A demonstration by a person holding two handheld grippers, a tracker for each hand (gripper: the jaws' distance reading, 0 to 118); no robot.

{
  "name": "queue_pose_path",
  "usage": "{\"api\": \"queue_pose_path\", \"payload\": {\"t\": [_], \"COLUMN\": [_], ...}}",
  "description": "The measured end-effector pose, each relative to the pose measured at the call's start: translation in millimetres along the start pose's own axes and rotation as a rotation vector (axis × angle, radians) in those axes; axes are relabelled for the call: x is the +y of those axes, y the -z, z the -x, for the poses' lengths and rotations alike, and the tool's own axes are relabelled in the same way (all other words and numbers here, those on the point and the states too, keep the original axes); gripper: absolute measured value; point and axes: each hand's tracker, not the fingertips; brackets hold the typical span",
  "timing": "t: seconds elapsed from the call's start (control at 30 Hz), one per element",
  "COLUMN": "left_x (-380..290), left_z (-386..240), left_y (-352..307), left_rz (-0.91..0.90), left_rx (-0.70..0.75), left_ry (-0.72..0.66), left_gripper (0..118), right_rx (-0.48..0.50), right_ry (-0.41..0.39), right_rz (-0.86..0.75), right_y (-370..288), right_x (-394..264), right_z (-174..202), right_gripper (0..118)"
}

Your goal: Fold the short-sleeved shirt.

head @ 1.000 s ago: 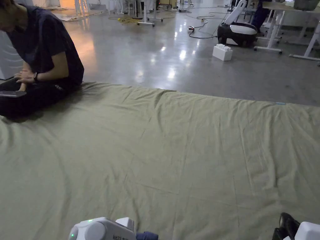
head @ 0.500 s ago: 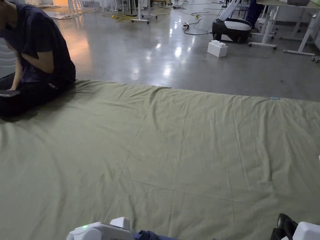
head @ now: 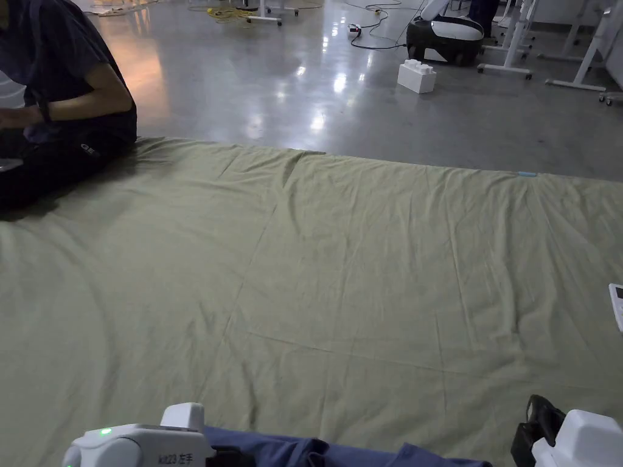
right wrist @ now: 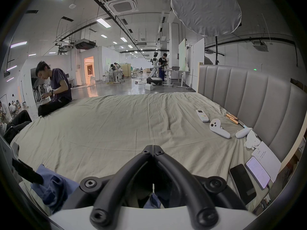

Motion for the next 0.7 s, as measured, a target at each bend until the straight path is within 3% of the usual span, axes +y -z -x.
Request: {"api": "queue_pose_path", "payload": {"t": [0.23, 0.43, 0.7], "left_x": [-19, -26, -31], "left_z": [-31, -60, -60], "left_y": [33, 39, 61], "left_rz": [0.069, 0.061, 0.087], "left_rx": [-0.073, -0.097, -0.086], "left_ry": [0.069, 0.185, 0.167], "left_gripper": [14, 13, 10], "right_rx": [0.001, -0.003, 0.003], "right_ry": [-0.003, -0.006, -0.002], "right_rz": [0.018, 0.027, 0.033], "right_y": [2, 2, 4], "right_x": [-5, -7, -8], "right_z": [0, -1, 2], "right_gripper": [0, 0, 0]}}
